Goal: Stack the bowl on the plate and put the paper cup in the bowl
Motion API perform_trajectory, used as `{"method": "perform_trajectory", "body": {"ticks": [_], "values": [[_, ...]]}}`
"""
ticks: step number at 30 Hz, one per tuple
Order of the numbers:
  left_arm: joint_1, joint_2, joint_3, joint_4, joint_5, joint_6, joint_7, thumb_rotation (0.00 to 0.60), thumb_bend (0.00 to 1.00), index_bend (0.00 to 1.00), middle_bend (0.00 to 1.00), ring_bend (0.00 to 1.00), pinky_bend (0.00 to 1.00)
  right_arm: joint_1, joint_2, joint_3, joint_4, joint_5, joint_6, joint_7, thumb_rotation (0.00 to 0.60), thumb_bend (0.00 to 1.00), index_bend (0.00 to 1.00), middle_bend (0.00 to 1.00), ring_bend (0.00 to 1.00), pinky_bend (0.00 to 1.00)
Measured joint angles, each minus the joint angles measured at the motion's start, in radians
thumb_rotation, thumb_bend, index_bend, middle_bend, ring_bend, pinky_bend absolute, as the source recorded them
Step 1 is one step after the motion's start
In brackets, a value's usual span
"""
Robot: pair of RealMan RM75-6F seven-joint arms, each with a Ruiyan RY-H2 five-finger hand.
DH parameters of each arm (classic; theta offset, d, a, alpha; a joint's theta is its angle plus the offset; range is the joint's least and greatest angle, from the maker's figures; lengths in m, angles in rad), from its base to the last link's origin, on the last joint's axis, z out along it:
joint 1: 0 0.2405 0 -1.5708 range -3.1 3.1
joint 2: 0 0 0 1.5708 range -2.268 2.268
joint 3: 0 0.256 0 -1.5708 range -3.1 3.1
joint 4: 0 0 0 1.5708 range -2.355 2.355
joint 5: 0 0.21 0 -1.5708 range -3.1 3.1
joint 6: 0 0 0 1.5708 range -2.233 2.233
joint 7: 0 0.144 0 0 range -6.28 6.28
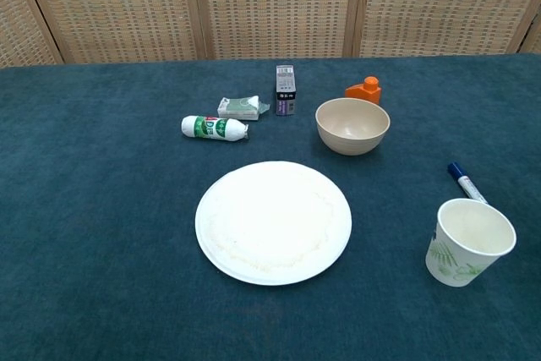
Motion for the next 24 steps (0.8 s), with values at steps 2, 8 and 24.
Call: {"method": "perform_trajectory", "body": {"ticks": [2, 8, 24], "values": [[-0.005, -0.002, -0.005, -0.003, -0.014, -0.012, 0.008, 0.600, 0.00, 0.00, 0.00, 0.00, 0.00, 0.060, -0.003, 0.020, 0.021, 0.020, -0.079, 0.031, 0.600, 0.00, 0.12, 0.00, 0.00, 0.00], [-0.020, -0.004, -0.021, -0.010, -0.055, -0.044, 0.023, 0.600, 0.00, 0.00, 0.00, 0.00, 0.00, 0.252, -0.067, 0.068, 0.133, 0.095, -0.313, 0.144, 0.600, 0.00, 0.17, 0.00, 0.00, 0.00], [-0.050, 0.011, -0.033, -0.018, -0.090, -0.103, 0.007, 0.600, 0.00, 0.00, 0.00, 0.00, 0.00, 0.482, -0.416, 0.096, 0.433, 0.286, -0.495, -0.005, 0.600, 0.01, 0.22, 0.00, 0.00, 0.00]]}}
